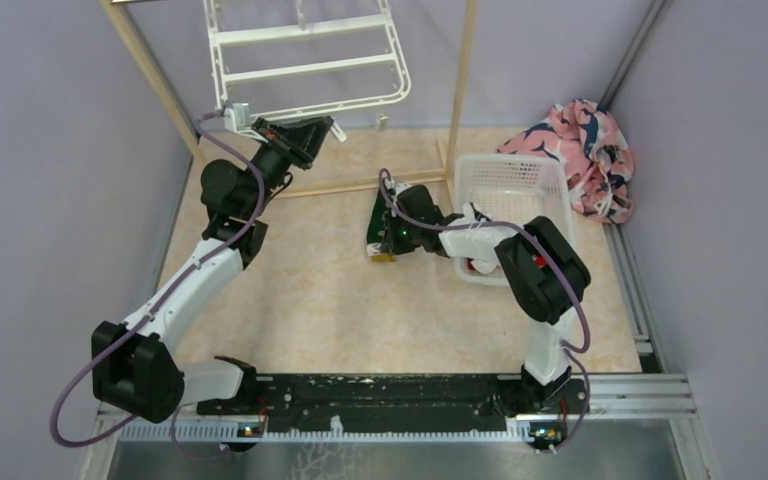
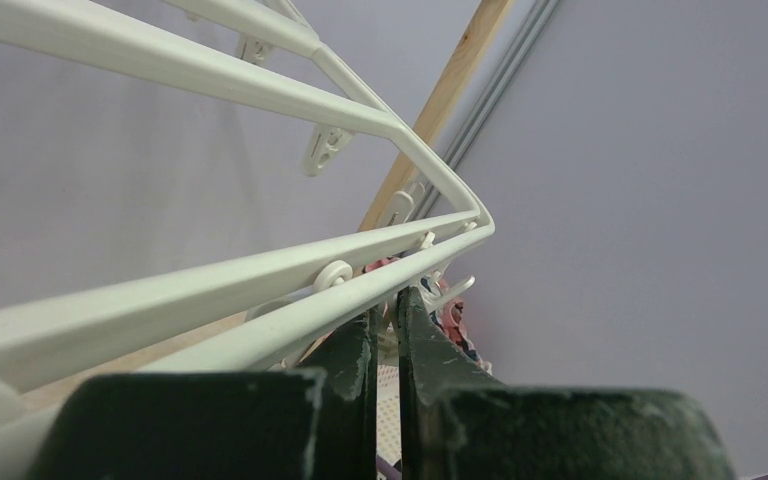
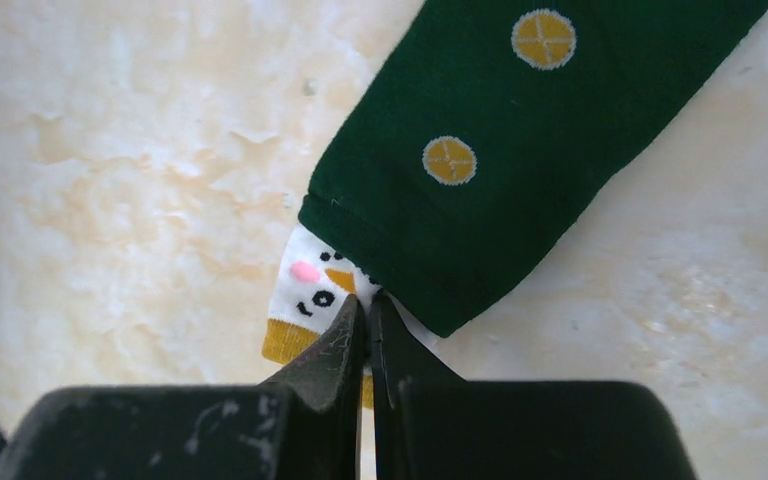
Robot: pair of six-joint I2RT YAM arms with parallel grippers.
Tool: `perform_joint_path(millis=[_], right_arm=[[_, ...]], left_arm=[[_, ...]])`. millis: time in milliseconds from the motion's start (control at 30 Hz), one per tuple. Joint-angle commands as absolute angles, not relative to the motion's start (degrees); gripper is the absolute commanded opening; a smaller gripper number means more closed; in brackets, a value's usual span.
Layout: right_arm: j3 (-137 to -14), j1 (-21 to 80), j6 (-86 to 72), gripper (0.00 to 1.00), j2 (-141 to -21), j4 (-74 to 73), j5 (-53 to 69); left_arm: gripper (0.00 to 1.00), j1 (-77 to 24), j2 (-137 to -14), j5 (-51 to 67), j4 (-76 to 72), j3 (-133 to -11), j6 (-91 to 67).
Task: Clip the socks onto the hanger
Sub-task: Pick up the sock at the center of the board, then clamp the sock onto the hanger.
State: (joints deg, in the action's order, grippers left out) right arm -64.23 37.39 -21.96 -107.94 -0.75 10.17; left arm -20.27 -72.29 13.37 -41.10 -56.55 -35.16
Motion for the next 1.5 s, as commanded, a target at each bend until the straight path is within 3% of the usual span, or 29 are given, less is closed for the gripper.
perform_joint_path(millis=[0, 167, 533, 700, 933, 1467], right_arm=[[-63.4, 37.0, -25.5, 0.0, -101.5, 5.8, 17.1], [-58.8, 34.7, -26.9, 0.0, -92.8, 10.1, 19.5], [-50.2, 40.0, -32.5, 0.0, -74.3, 26.3, 2.0], [-49.0, 45.6, -31.2, 0.0, -74.9, 36.2, -11.5], [-52.7, 47.9, -32.8, 0.0, -78.1, 43.1, -17.8], [-67.4, 48.0, -25.5, 0.0, -87.5, 43.0, -17.7]], left_arm=[[0.0, -20.6, -71.0, 12.8, -41.2, -57.6, -34.9], [0.0, -20.5, -70.9, 12.5, -41.3, -57.3, -34.7], [0.0, -20.6, -72.0, 13.4, -42.2, -57.3, -36.4], [0.0, -20.7, -71.7, 12.8, -42.1, -56.9, -36.9], [0.0, -20.8, -71.5, 12.7, -41.7, -57.2, -37.2], [0.0, -21.3, -72.0, 11.5, -41.1, -56.9, -37.2]])
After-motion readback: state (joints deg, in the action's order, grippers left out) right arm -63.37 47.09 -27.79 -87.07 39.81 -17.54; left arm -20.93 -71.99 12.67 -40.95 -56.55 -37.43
